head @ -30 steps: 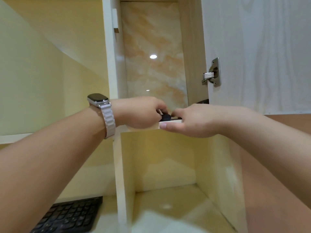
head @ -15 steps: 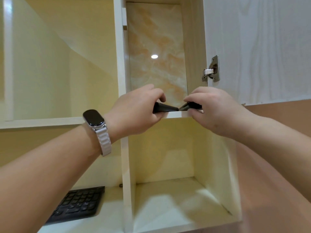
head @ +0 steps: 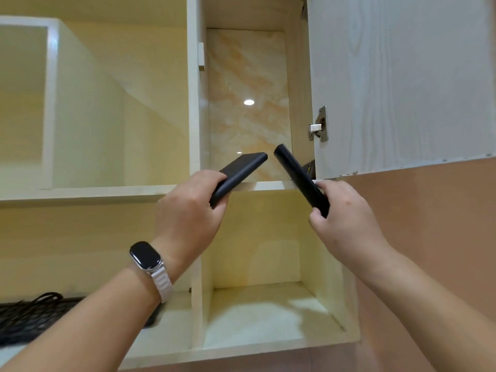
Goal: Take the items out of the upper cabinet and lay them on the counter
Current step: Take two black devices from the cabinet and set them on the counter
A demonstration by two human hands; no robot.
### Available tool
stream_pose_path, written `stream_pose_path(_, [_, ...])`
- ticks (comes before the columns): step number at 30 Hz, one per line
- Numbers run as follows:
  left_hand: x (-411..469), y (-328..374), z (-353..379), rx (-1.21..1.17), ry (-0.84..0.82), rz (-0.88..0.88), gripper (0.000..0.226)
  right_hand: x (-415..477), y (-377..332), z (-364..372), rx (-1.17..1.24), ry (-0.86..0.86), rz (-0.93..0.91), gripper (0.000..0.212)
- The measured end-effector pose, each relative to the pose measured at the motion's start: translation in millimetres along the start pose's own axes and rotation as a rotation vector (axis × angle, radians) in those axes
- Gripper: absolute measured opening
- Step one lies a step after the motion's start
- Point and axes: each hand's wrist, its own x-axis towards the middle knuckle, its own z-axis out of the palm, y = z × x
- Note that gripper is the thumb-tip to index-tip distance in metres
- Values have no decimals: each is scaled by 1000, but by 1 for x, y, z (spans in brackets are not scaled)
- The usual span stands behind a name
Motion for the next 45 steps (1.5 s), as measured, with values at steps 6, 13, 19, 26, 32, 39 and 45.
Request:
stream_pose_path(6, [-15, 10, -13, 94, 8, -184, 24, -31, 4, 4, 365, -111, 240, 6])
stream_pose_path(13, [-58, 49, -10, -203, 87, -348, 25, -81, -2, 10, 667, -69, 411, 9])
stream_pose_path(19, [-100, 87, -14, -668, 9, -722, 21, -119, 2, -7, 771, -62, 588, 14])
stream_pose_path(26, [-154, 104, -3, -1108, -236, -1120, 11, -170, -5, -7, 703, -3, 778, 9])
stream_pose_path(32, [-206, 106, 0, -1409, -448, -1417, 14, -227, -24, 4, 620, 65, 950, 4])
stream_pose_path(39, [-272, 124, -7, -1697, -760, -1706, 20, -303, -56, -3, 426, 175, 1132, 10])
stream_pose_path(45, [-318, 148, -16, -1918, -1061, -1764, 32, -372, -88, -26, 174, 325, 1316, 11])
